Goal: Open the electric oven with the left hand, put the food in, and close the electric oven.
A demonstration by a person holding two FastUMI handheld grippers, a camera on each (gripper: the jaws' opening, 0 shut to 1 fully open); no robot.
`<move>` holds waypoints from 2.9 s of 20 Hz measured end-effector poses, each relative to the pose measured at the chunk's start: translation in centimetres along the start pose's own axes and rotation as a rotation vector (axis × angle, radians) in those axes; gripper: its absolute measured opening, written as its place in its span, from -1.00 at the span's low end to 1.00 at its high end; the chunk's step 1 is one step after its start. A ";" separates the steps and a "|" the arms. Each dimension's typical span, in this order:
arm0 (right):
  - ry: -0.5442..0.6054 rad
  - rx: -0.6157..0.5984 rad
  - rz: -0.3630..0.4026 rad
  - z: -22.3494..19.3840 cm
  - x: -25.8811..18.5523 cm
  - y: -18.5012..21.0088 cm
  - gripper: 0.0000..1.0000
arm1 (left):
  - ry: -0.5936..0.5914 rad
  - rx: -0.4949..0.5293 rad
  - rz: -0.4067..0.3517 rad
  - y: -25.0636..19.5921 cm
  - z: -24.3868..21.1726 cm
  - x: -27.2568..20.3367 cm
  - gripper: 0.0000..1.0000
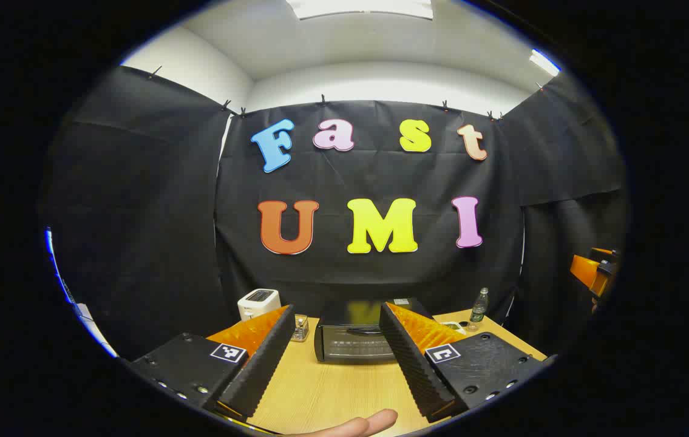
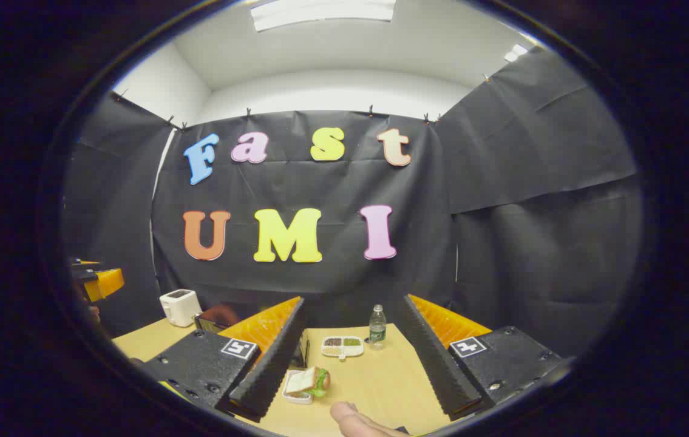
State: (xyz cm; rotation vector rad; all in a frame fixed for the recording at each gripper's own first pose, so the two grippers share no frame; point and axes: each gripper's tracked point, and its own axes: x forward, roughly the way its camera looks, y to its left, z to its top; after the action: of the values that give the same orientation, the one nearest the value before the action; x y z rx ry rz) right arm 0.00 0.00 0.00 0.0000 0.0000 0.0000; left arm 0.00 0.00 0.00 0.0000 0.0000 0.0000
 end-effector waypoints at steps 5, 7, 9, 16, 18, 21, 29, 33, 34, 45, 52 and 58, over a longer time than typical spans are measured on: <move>-0.001 -0.002 0.004 0.0 -0.1 -0.5 1.00 | 0.014 0.005 -0.002 -0.4 -0.8 0.5 0.83; 0.003 0.003 0.002 -0.1 0.0 -0.8 1.00 | 0.015 0.007 -0.001 -0.4 -0.8 0.7 0.83; 0.006 0.005 0.001 -0.3 0.1 -1.1 1.00 | 0.009 0.011 -0.001 -0.5 -0.8 1.0 0.83; 0.000 0.028 0.005 -0.4 0.7 -1.9 1.00 | -0.022 0.018 -0.023 -1.9 -0.7 3.1 0.83; -0.003 0.027 0.002 -0.4 1.1 -2.4 1.00 | -0.014 0.018 -0.037 -2.6 -1.3 4.7 0.83; -0.009 0.017 -0.002 -0.3 1.9 -2.8 1.00 | -0.026 0.017 -0.042 -3.4 -1.5 8.9 0.83; -0.034 -0.017 0.005 1.0 3.5 -3.7 0.80 | 0.144 -0.004 -0.096 -6.3 -8.7 20.0 0.84; -0.076 -0.043 -0.019 2.1 4.6 -4.6 1.00 | 0.252 0.003 -0.105 -7.6 -13.1 23.7 0.84; -0.083 -0.052 -0.029 2.2 5.0 -5.0 1.00 | 0.264 0.008 -0.102 -7.8 -13.8 24.5 0.84; -0.068 -0.034 -0.022 0.9 7.3 -5.6 1.00 | 0.441 0.009 -0.124 -9.8 -21.5 27.4 0.88; -0.084 -0.028 -0.036 1.0 6.7 -6.0 1.00 | 0.468 0.027 -0.137 -9.8 -22.1 26.6 0.99; -0.073 -0.012 -0.049 0.6 6.5 -6.3 1.00 | 0.478 0.024 -0.148 -9.2 -22.9 23.0 0.97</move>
State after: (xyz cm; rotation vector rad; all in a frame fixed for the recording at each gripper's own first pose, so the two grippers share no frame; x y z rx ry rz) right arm 6.55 -6.35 0.57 -0.0116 -0.0726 -0.0490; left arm 22.97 -9.22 -22.95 0.0243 0.4785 -0.1480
